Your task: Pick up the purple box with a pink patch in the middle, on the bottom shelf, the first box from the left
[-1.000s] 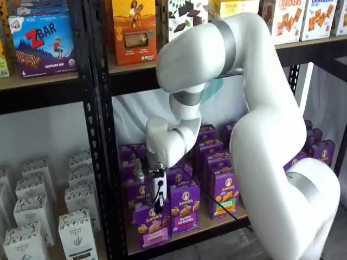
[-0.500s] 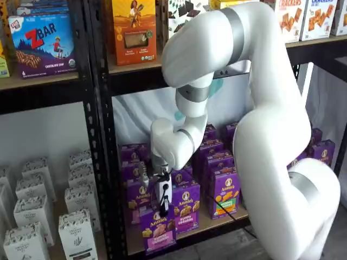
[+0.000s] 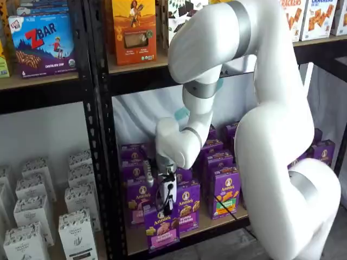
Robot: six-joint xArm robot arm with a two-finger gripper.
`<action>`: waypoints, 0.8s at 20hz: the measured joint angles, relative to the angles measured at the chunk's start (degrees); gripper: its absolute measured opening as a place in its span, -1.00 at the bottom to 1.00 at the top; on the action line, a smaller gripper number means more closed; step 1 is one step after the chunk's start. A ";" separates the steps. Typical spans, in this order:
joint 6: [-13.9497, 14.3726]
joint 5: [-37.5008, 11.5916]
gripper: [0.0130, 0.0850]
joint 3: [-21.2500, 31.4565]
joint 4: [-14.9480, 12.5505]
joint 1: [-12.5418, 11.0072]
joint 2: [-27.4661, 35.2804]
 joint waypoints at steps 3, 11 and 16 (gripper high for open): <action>-3.15 0.68 -0.44 0.63 3.41 0.21 -0.78; -0.88 2.85 -0.44 0.24 0.44 -0.25 -0.87; -6.15 2.18 -0.44 0.35 6.38 0.20 -0.38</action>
